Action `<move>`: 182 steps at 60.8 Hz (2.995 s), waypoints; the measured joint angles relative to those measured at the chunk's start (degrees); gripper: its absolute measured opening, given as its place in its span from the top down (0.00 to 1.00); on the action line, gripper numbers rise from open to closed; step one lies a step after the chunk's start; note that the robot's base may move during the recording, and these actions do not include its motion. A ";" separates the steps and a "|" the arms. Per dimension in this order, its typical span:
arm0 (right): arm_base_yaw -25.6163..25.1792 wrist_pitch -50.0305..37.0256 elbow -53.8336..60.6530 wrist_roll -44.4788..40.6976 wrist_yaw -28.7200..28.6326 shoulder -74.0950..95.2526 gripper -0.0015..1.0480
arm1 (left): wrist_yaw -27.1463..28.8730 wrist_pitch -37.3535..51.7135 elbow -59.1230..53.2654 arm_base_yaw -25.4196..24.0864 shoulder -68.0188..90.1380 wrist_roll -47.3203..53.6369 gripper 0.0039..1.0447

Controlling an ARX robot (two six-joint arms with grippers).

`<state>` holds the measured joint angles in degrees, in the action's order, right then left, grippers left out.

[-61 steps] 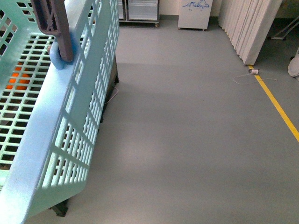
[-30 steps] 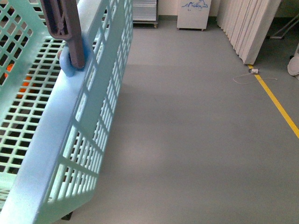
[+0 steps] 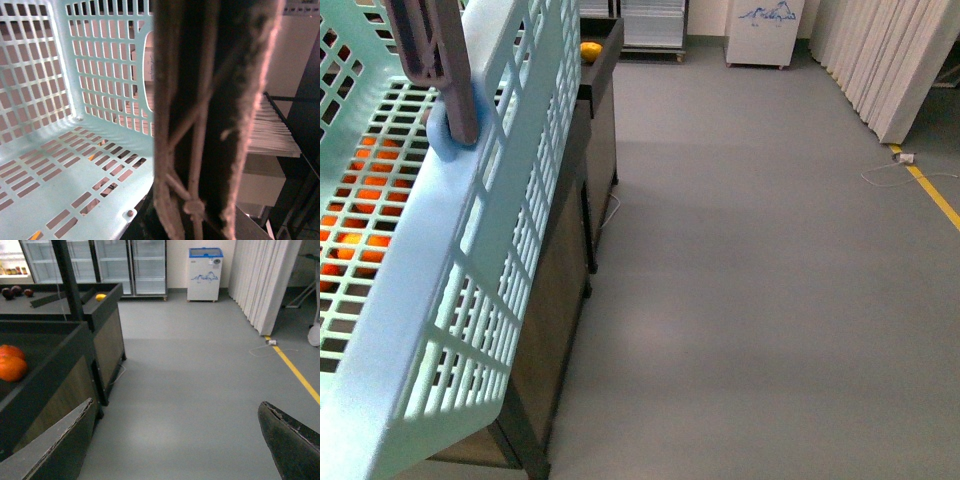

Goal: Pick lemon and mango into basket

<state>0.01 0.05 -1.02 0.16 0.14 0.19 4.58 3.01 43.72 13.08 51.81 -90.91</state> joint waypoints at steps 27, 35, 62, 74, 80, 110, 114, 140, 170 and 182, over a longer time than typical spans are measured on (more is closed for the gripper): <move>0.02 0.02 0.00 -0.02 -0.04 0.00 0.08 | -0.04 -0.02 0.02 0.00 -0.02 0.00 0.95; 0.02 0.02 0.00 0.00 -0.13 -0.02 0.08 | 0.04 0.00 0.07 -0.02 -0.02 0.02 0.95; 0.02 0.02 0.00 0.00 -0.02 0.00 0.08 | 0.02 -0.02 0.07 -0.02 -0.02 0.04 0.95; 0.04 0.02 0.00 0.00 -0.15 -0.02 0.08 | -0.02 -0.02 0.07 -0.02 -0.02 0.02 0.95; 0.02 0.02 0.00 0.00 -0.13 0.02 0.08 | -0.02 -0.02 0.07 -0.02 0.00 0.02 0.95; 0.04 0.02 0.02 0.00 -0.13 0.00 0.08 | -0.02 -0.02 0.09 -0.04 0.00 0.00 0.95; 0.04 0.02 0.00 0.00 -0.11 0.00 0.08 | 0.02 -0.02 0.09 -0.04 -0.02 0.02 0.95; 0.04 0.02 0.00 0.00 -0.11 -0.02 0.08 | 0.07 -0.02 0.09 -0.09 0.00 0.09 0.95; 0.04 0.04 0.00 -0.02 -0.09 -0.02 0.08 | -0.02 -0.02 0.09 -0.09 0.00 0.02 0.95; 0.00 0.04 0.00 -0.02 0.07 -0.02 0.08 | -0.07 -0.02 0.09 -0.09 -0.02 -0.07 0.95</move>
<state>0.01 0.10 -1.02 0.14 0.21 0.16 4.51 2.98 43.81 12.99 51.79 -90.98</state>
